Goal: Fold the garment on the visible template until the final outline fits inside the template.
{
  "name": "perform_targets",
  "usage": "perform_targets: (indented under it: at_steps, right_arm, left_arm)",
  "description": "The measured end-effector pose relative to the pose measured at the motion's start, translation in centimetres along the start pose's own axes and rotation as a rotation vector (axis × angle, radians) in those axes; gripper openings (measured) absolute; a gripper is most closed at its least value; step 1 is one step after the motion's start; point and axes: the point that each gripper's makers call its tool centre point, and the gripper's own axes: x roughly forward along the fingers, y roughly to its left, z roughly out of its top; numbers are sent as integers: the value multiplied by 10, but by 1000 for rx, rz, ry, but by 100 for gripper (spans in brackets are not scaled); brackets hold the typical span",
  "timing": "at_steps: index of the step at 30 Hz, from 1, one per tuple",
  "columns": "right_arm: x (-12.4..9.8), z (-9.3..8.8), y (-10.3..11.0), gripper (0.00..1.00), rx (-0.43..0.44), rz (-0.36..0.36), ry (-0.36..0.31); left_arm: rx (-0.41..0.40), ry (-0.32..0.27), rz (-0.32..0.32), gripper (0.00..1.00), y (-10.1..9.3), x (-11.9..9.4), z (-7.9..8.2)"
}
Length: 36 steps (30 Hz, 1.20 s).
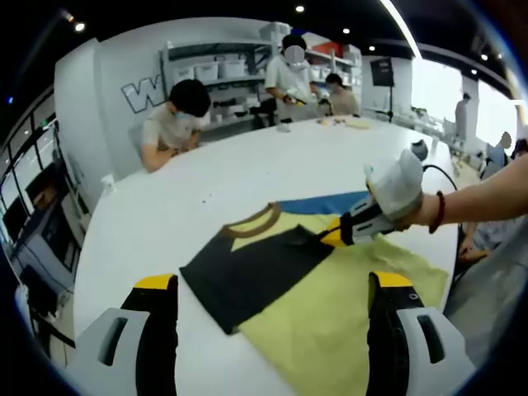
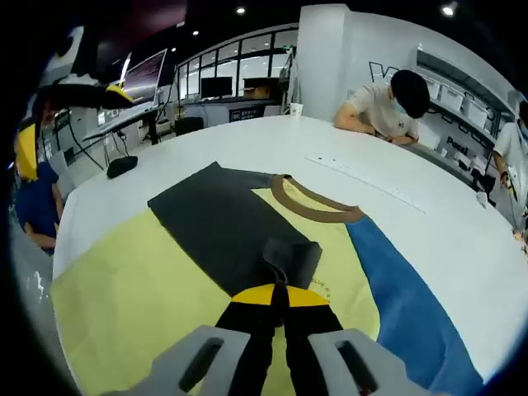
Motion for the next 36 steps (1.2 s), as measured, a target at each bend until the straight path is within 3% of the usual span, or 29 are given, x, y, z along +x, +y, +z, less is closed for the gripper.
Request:
perform_targets:
  at_steps: [2, 6, 12, 16, 24, 32, 36]
  right_arm:
    - [-2, -4, -8, 0, 80, -27, -15]
    - [-10, -22, -22, 0, 266, -104, 33]
    - [-21, -32, -29, 13, 294, -104, 69]
    - [-26, -31, -36, 16, 242, -122, 67]
    - [-52, -28, -51, 36, 185, -138, 19]
    - [-70, -36, -77, 57, 141, -127, 3]
    - [-88, -47, -89, 67, 50, -123, 20]
  left_arm:
    - [11, 5, 5, 96, 1, -2, -3]
    - [-2, 2, 3, 95, 2, -3, -3]
    - [14, -5, 6, 95, 2, -2, 1]
    - [13, -8, 2, 95, 2, -1, 2]
    - [2, -26, 0, 97, 1, -2, 6]
    - [-8, -30, 18, 99, 4, -7, 8]
    - [-18, -36, 25, 99, 2, -10, 8]
